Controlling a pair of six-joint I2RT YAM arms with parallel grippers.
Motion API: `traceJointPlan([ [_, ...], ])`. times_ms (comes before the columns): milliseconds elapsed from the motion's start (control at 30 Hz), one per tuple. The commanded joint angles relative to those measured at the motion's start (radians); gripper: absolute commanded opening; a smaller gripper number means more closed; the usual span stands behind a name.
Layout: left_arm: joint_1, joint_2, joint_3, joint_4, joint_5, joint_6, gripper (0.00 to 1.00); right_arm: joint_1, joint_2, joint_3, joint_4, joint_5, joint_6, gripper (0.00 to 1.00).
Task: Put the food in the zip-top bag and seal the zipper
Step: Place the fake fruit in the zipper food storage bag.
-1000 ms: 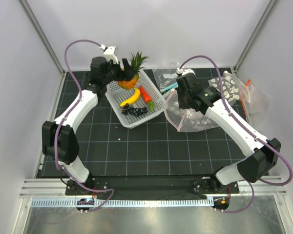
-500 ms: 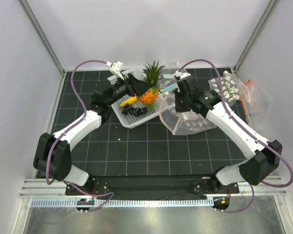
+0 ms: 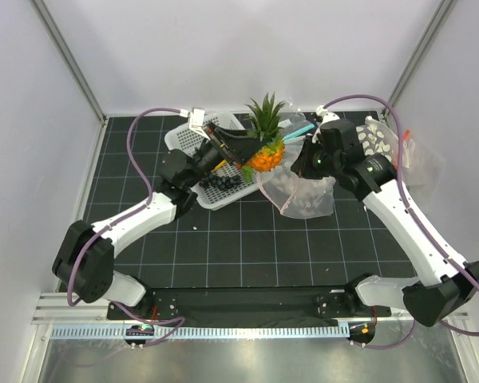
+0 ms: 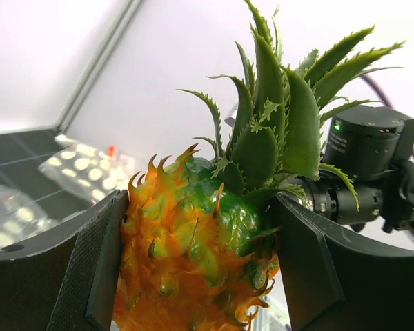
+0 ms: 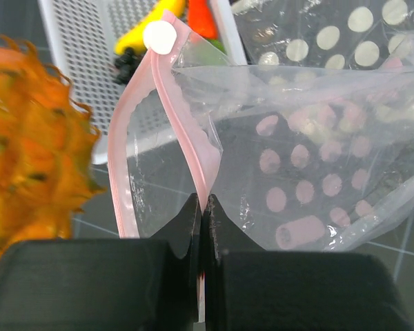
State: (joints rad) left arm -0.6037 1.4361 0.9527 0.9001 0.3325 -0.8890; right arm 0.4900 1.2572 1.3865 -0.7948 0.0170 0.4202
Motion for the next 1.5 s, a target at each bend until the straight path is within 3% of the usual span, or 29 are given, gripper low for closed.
traceJointPlan([
  [0,-0.042,0.009,0.0,0.177,-0.073,-0.027,0.2,-0.034,-0.056,0.037,0.074,-0.112,0.077,0.01],
  [433,-0.153,0.141,-0.072,0.272,-0.162,0.039,0.23,-0.117,-0.124,-0.001,0.092,-0.178,0.135,0.01],
  [533,-0.172,0.153,-0.092,0.269,-0.185,0.088,0.28,-0.125,-0.14,-0.024,0.112,-0.17,0.15,0.01],
  [767,-0.217,0.156,-0.115,0.217,-0.185,0.165,0.52,-0.169,-0.168,-0.066,0.169,-0.186,0.189,0.01],
  [900,-0.228,0.152,-0.117,0.214,-0.184,0.171,0.42,-0.183,-0.173,-0.101,0.198,-0.221,0.209,0.01],
  [1033,-0.231,0.155,-0.104,0.235,-0.196,0.144,0.4,-0.194,-0.188,-0.133,0.233,-0.252,0.241,0.01],
  [1167,-0.231,0.184,-0.121,0.379,-0.242,0.087,0.34,-0.225,-0.211,-0.158,0.264,-0.293,0.275,0.01],
  [1367,-0.249,0.244,-0.065,0.474,-0.256,0.056,0.32,-0.286,-0.283,-0.285,0.417,-0.379,0.417,0.01],
  [1467,-0.261,0.257,-0.06,0.471,-0.263,0.073,0.39,-0.304,-0.297,-0.296,0.451,-0.396,0.456,0.01],
])
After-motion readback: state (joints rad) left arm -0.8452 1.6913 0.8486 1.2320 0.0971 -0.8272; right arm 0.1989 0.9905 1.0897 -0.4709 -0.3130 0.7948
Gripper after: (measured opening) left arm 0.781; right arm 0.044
